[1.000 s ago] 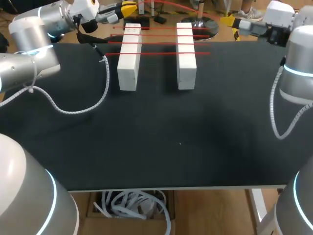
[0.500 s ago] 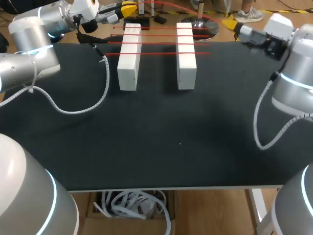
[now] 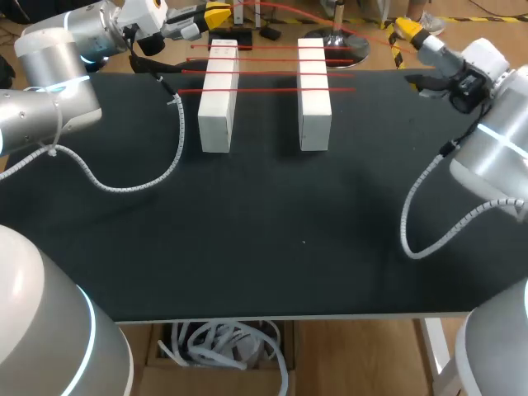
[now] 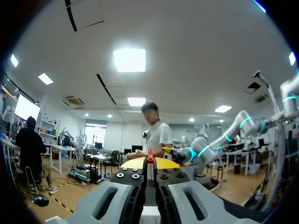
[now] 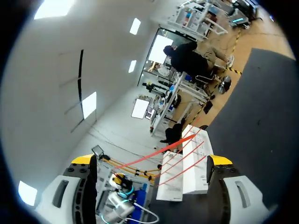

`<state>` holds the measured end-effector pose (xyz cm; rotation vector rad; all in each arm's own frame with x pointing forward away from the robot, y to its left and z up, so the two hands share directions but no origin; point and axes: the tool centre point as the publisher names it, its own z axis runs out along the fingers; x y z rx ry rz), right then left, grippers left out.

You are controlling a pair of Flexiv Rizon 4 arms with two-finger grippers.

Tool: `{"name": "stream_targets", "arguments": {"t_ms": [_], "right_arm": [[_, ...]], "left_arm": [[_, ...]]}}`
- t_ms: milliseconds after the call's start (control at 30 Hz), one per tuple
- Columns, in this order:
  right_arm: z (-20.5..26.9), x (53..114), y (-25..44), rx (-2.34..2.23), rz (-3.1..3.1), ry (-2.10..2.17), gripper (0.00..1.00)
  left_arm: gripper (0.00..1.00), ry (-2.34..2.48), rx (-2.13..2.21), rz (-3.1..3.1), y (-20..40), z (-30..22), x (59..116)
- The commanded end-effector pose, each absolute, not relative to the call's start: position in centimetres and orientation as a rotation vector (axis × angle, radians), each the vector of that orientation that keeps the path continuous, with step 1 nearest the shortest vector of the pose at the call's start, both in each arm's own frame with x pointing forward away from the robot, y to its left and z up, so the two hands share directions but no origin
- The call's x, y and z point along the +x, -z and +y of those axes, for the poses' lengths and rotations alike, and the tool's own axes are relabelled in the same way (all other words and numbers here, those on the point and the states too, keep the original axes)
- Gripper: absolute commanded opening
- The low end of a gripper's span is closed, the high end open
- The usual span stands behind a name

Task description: Grab the tape and strap the tape.

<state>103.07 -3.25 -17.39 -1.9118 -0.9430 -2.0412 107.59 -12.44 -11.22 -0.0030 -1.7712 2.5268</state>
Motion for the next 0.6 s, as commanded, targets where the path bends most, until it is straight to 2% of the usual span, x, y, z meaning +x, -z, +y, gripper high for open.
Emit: {"name": "stream_targets", "arguments": {"t_ms": [33, 600], "right_arm": [[-2.66, 102.73, 17.59, -2.132, 0.005, 2.276, 1.00], [-2.52, 102.59, 17.62, -2.153, -0.047, 2.253, 1.00]], "left_arm": [[0.00, -2.526, -0.007, -1.768, 11.30, -12.43, 107.72], [0.00, -2.526, -0.007, -1.768, 11.30, -12.43, 107.72]]}}
